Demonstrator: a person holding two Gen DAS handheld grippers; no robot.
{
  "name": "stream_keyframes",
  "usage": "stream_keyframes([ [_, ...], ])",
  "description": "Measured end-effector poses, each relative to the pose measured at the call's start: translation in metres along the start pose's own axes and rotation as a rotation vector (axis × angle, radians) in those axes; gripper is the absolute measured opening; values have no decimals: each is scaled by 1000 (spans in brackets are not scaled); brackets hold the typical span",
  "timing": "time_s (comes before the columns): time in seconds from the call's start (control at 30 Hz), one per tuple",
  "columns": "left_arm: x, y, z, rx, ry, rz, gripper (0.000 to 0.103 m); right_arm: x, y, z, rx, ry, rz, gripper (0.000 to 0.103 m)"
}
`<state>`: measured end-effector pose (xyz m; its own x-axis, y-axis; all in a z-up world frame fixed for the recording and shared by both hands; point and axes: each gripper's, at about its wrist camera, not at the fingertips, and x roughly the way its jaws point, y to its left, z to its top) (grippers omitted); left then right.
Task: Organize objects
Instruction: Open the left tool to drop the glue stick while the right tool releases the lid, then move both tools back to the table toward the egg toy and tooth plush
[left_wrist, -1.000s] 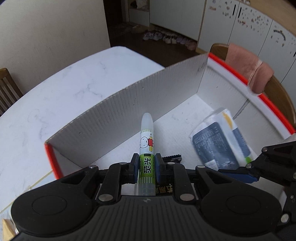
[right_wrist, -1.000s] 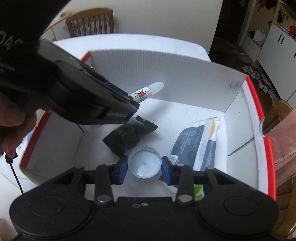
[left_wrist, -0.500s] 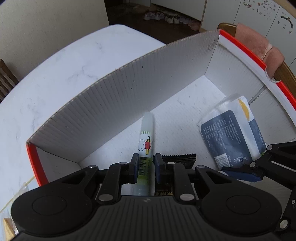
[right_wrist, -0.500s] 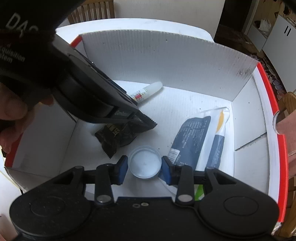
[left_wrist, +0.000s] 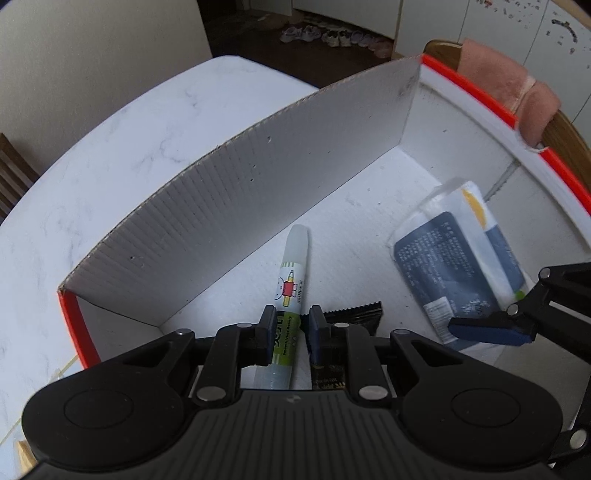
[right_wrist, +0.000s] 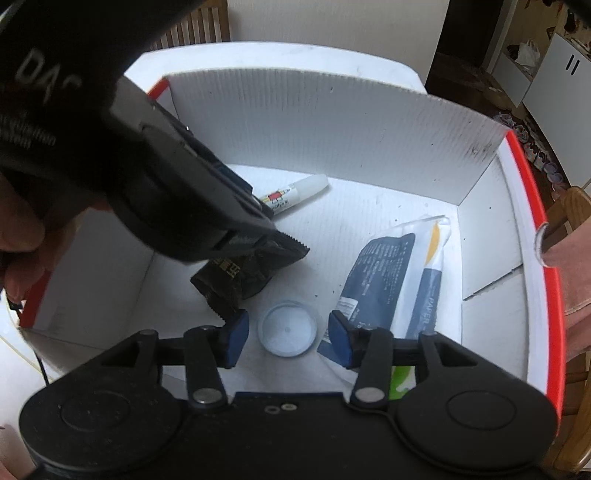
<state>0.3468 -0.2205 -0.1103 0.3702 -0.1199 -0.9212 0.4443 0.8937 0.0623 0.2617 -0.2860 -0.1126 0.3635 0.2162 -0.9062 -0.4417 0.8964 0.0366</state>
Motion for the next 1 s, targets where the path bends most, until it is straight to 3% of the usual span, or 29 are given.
stream_keyframes([
  [0.6,-81,18,-37,-80,-200,-37,17,-65,-4,-5,58,-145,5,49],
  [1.0,-138,32,-98,-83,-313,-50,17,-106,45,-7,37,-224,54,54],
])
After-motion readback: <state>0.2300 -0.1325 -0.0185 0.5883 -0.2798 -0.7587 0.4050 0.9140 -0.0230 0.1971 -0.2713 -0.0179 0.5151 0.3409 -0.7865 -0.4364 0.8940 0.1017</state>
